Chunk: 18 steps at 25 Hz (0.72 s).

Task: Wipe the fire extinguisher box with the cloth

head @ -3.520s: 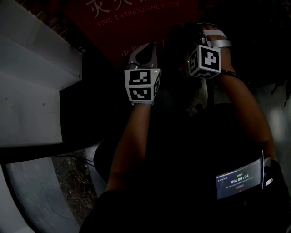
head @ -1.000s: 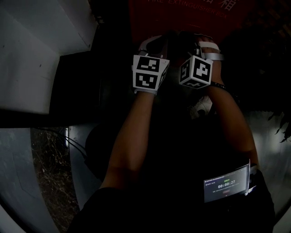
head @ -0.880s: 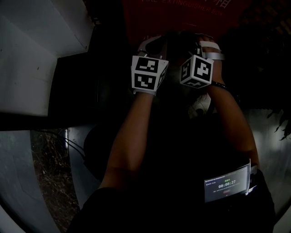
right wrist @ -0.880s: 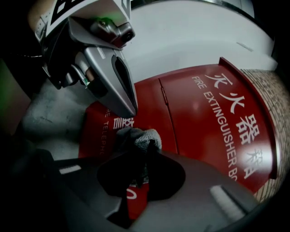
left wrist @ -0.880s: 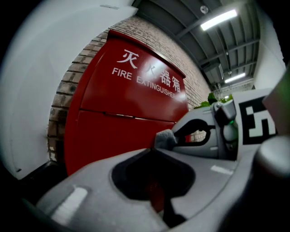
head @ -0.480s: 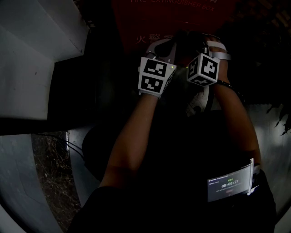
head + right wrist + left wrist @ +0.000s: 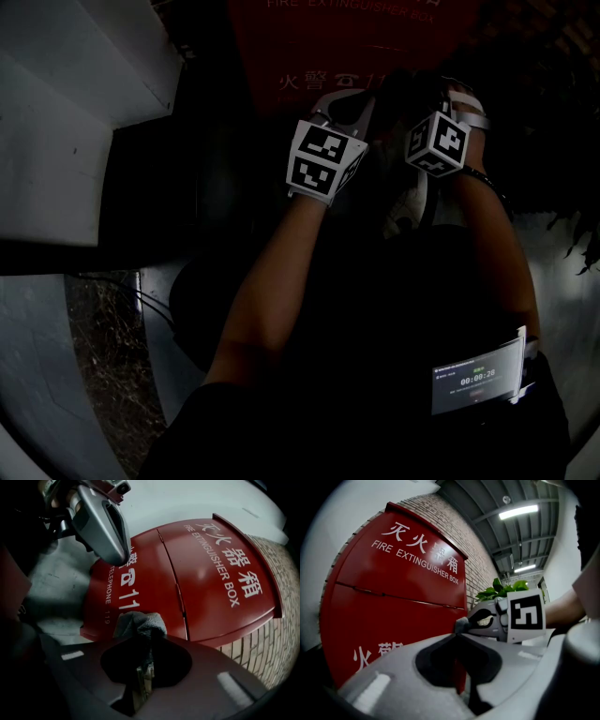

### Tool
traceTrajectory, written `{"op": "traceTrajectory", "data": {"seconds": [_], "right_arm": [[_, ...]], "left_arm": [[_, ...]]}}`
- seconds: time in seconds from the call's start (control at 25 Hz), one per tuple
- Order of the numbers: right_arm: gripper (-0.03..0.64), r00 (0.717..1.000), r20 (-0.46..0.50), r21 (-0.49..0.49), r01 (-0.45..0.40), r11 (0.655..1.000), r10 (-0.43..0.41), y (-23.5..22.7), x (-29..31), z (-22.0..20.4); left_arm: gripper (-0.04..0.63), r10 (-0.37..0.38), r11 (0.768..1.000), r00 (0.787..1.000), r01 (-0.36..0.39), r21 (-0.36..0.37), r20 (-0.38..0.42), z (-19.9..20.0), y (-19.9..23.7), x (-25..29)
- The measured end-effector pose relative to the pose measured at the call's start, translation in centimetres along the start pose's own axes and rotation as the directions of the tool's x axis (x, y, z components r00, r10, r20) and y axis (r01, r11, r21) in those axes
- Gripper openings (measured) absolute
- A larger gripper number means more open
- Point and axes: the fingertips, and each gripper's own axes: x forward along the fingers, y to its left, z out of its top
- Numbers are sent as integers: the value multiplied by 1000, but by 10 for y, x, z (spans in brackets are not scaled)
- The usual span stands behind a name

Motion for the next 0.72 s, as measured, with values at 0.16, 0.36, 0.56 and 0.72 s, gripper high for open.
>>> {"op": "traceTrajectory", "data": {"seconds": [0.16, 0.36, 0.56, 0.72], "right_arm": [[32, 999, -37, 0, -1, 1000, 1, -1, 0, -17], [34, 998, -69, 4, -7, 1000, 8, -5, -7, -22], [34, 999, 51, -26, -10, 1000, 11, 4, -24, 43], [34, 986, 162, -63, -35, 997, 45, 29, -26, 113]], "left_arm": [[3, 19, 1000, 1000, -19, -10, -1, -1, 7, -5], [3, 50, 999, 999, -50, -13, -11, -1, 18, -15], [3, 104, 993, 995, -104, -47, -10, 0, 39, -35], [3, 158, 987, 986, -160, -31, -54, -7, 60, -56]]}}
